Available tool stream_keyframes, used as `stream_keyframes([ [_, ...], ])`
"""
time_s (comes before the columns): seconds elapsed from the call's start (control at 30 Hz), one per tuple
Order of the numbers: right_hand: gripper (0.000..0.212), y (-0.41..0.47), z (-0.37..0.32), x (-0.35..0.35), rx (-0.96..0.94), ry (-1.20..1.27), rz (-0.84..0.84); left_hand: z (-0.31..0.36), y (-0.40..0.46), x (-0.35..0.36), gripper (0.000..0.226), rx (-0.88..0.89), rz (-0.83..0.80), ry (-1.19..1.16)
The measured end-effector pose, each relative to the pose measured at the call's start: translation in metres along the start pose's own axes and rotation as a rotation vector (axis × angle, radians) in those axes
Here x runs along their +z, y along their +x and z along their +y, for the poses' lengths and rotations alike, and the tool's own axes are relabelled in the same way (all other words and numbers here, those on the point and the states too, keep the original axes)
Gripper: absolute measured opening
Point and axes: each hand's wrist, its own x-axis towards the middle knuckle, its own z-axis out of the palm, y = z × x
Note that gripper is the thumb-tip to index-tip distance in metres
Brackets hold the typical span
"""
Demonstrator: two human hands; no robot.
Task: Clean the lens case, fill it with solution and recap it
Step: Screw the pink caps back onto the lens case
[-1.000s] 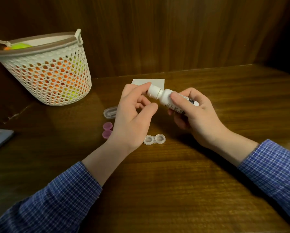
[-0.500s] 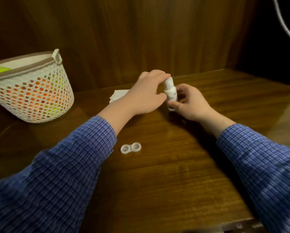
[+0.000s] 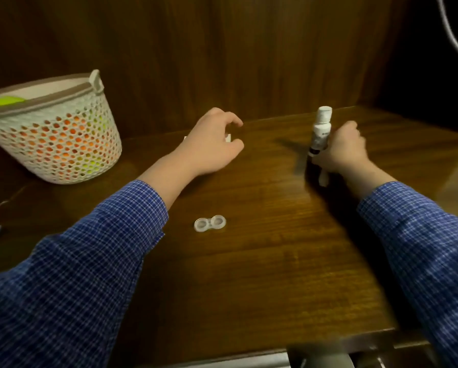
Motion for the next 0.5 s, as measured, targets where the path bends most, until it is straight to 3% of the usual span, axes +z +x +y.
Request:
stream_keyframes([
  [0.1,0.096,-0.021,-0.016,-0.012,-0.099,-0.113,0.140,-0.026,-0.022,-0.025,0.039,-0.066,0.086,0.009],
  [0.2,0.066,-0.056,-0.032,-0.008,-0.385,0.140,0.126,-0.056,-0.052,-0.055,0.030,-0.153,0.215,0.001],
  [0.3,0.027,-0.094,-0.062,0.007,-0.656,0.254,-0.103,-0.088,-0.087,-0.072,0.024,-0.272,0.249,-0.069],
  [0.5,0.008,-0.157,-0.137,0.056,-0.974,-0.042,-0.553,-0.129,-0.143,-0.067,0.023,-0.394,0.000,-0.148],
])
